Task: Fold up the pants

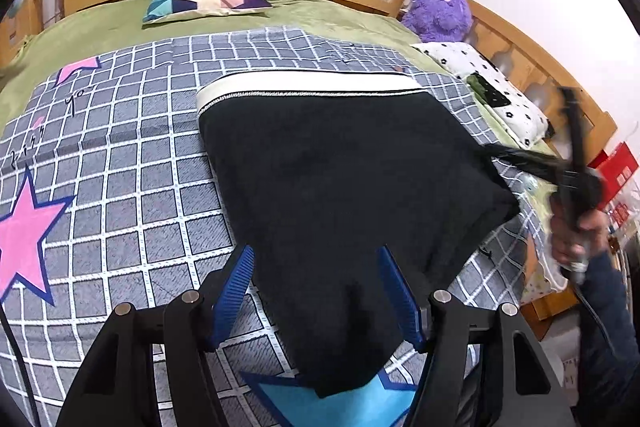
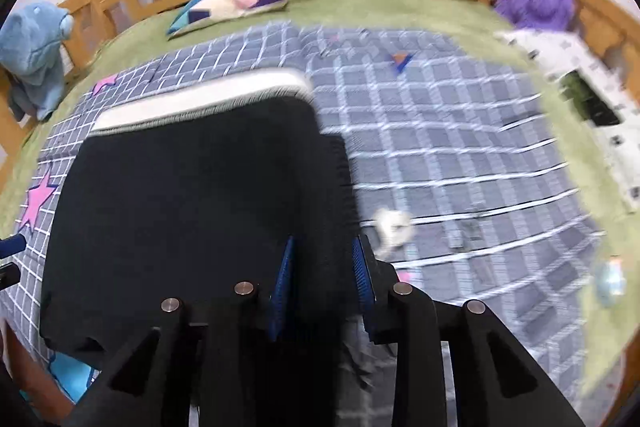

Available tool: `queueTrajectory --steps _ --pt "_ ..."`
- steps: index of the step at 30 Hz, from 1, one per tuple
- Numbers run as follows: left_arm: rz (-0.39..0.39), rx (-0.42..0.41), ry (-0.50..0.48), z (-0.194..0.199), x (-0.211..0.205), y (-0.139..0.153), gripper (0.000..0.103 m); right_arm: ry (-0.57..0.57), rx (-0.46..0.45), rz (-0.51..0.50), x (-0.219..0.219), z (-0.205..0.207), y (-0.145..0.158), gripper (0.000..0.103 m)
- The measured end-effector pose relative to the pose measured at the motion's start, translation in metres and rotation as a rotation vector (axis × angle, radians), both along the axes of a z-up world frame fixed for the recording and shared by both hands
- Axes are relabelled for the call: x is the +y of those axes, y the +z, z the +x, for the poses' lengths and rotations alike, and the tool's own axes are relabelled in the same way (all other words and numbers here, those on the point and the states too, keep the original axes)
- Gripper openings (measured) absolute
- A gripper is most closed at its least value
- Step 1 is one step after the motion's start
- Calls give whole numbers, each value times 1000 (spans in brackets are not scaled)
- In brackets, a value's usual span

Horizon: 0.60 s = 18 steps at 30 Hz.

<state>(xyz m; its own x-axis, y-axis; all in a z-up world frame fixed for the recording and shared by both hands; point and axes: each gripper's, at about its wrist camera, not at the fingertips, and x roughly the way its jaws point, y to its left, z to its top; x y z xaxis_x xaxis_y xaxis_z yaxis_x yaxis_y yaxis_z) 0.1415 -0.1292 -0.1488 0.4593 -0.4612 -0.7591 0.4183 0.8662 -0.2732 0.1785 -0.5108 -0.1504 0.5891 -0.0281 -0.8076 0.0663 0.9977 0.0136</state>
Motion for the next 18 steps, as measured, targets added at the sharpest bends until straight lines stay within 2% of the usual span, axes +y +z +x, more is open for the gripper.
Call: queueTrajectory --steps 2,4,6,8,10,11,13,16,18 --pt "7 31 6 1 -7 -14 63 19 -78 -2 2 -20 18 31" --pt "47 66 6 -1 -17 -34 63 69 -88 11 9 -33 19 31" --pt "100 47 6 -8 -25 -47 65 115 -18 -21 18 -38 -5 31" --pt "95 43 -7 -10 -23 -53 66 113 68 -48 15 -36 -39 33" --pt "66 80 -19 -6 -15 -50 66 102 101 33 3 -39 -57 37" --pt "58 95 -22 -3 -11 -47 66 97 104 70 -3 -41 -56 38" --pt "42 87 -7 2 -1 -40 66 98 97 76 -8 -42 -44 38" --pt "7 59 21 15 11 -31 66 91 -36 47 -9 -37 -11 39" --pt "-39 91 46 29 17 -31 66 77 -79 103 -15 -22 -3 52"
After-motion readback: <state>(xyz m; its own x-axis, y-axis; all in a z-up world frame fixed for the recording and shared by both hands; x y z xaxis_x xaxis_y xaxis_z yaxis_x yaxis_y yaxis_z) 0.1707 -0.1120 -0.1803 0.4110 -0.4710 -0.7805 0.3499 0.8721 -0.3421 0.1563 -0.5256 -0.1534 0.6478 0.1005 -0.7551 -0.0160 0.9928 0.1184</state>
